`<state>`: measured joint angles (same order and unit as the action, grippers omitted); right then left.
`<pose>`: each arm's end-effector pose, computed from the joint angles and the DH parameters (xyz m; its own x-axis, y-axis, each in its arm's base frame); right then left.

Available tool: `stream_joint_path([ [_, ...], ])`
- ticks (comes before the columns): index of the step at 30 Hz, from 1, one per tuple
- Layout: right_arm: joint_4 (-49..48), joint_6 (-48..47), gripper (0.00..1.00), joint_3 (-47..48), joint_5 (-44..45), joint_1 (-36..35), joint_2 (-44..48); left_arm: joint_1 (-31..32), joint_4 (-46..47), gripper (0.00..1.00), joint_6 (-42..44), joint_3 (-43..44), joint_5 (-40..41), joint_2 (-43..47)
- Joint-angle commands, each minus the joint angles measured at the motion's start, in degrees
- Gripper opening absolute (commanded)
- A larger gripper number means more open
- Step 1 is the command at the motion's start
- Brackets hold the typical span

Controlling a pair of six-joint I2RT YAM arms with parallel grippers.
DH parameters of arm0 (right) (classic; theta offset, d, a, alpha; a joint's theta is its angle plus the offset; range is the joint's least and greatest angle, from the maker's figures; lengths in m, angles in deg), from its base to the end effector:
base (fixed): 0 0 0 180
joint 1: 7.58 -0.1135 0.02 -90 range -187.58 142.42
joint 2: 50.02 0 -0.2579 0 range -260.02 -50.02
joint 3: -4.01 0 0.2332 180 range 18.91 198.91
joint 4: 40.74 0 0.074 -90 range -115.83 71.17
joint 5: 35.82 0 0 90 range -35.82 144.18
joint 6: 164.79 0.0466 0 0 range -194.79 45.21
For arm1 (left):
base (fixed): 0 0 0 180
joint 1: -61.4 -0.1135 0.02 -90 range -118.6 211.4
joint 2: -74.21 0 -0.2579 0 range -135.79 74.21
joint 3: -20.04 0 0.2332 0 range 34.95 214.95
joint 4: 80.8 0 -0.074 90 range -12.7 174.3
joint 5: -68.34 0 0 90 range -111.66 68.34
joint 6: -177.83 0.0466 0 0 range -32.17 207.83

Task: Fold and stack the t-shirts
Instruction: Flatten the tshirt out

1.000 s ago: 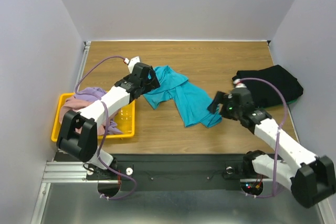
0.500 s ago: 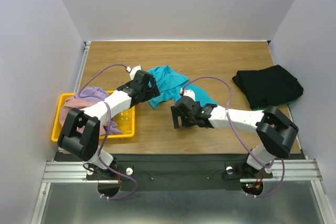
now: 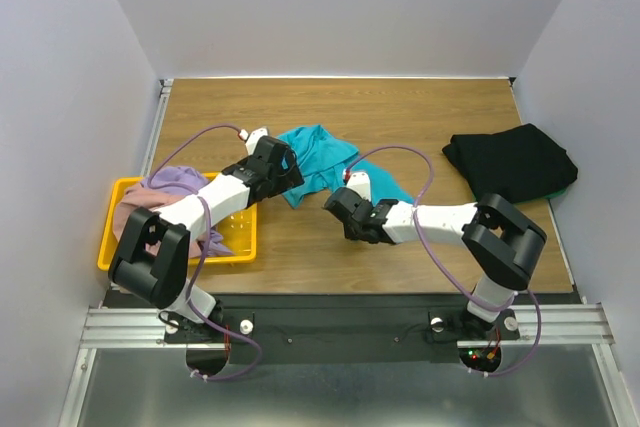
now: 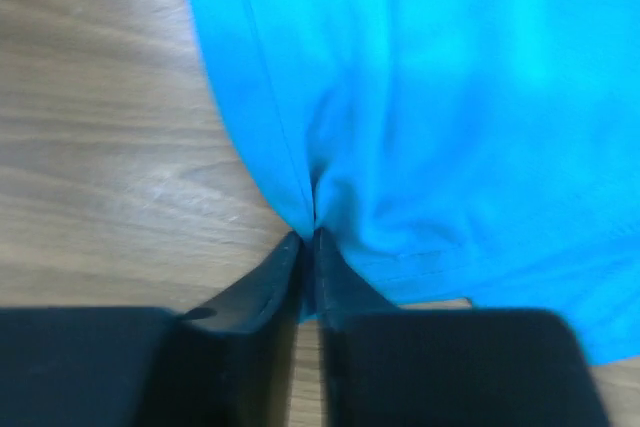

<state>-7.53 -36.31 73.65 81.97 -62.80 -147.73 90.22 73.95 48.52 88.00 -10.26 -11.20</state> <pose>0.1980 0.2469 0.1583 -0.7642 -0.1354 -0.6306 -0.1575 0.9873 -0.0211 0.2759 -0.1413 0.2195 -0.6785 -0.3355 -0.6535 -0.1093 0.9258 -0.3619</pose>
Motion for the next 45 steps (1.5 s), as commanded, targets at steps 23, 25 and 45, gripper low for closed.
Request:
stream_joint_path([
  [23,3.6,1.4,0.00,-10.4,9.0,12.7,26.7,9.6,1.0,0.75,-5.5,1.9,2.2,-14.5],
  [25,3.6,1.3,0.00,-10.0,8.9,13.2,26.4,10.5,1.3,0.65,-5.4,1.9,1.7,-15.2],
  [45,5.4,-7.1,0.01,-2.7,15.3,25.4,37.7,16.4,-12.8,0.00,-10.7,-6.5,11.2,12.9],
])
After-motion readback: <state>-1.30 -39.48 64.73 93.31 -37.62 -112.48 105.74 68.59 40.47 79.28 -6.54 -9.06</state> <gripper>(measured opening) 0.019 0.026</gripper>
